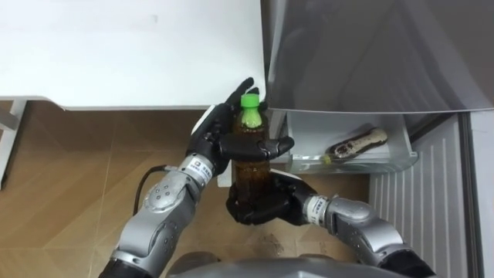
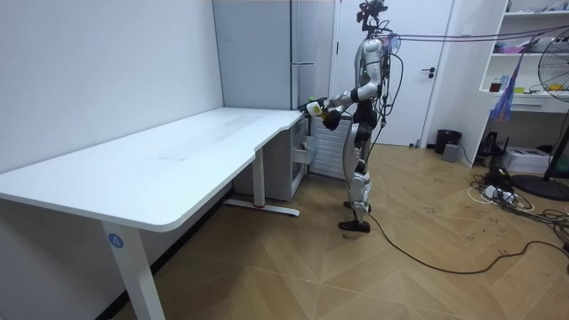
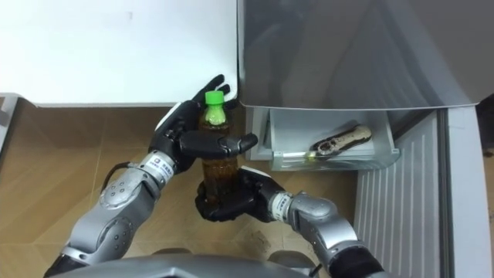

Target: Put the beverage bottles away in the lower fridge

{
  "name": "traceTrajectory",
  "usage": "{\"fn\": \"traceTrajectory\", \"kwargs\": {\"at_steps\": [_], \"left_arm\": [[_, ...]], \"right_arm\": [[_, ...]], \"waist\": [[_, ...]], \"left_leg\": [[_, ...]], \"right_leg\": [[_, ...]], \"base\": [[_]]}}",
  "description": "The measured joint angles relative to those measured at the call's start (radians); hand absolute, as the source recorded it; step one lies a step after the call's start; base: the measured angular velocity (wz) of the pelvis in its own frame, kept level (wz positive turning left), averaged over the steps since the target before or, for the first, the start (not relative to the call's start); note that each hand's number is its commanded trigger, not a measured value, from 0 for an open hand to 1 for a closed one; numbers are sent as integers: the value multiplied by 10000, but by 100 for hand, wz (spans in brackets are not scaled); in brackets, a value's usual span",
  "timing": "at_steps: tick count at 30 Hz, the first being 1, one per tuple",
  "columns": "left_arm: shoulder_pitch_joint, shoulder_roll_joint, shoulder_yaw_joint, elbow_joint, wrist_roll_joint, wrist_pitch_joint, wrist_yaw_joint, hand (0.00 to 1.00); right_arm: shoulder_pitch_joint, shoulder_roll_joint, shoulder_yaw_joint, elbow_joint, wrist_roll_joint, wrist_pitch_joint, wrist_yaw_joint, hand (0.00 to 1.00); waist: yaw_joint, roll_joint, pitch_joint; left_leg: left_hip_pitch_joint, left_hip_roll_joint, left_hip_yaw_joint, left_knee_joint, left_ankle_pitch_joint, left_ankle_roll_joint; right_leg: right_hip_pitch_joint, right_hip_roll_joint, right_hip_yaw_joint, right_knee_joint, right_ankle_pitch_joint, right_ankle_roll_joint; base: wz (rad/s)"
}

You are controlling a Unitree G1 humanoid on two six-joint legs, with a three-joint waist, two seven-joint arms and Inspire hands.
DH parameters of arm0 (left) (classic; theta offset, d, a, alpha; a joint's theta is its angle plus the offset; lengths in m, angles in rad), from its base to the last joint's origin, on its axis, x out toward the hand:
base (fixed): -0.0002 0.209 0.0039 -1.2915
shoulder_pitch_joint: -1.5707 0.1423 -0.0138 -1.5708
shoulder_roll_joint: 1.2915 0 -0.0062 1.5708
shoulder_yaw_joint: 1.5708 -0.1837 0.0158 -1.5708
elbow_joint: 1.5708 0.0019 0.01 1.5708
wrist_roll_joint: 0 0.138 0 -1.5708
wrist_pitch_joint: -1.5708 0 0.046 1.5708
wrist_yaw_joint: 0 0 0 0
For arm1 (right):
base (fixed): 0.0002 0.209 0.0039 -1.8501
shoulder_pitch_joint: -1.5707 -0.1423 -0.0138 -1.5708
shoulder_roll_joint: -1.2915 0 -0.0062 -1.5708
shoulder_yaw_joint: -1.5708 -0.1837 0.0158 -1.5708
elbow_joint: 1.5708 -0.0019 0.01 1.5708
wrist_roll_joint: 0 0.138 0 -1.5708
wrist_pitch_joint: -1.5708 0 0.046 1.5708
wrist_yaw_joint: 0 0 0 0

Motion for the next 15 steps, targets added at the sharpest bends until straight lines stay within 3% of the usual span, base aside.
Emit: {"fn": "traceTrajectory", "kwargs": {"at_steps": [15], "left_arm": [[-1, -2, 60, -3, 0, -86, -22, 0]], "right_arm": [[0, -151, -23, -13, -21, 0, 0, 100]], "waist": [[13, 115, -43]], "left_leg": [[-10, 5, 4, 11, 0, 0]], "right_leg": [[16, 6, 64, -6, 1, -1]], "base": [[0]]}}
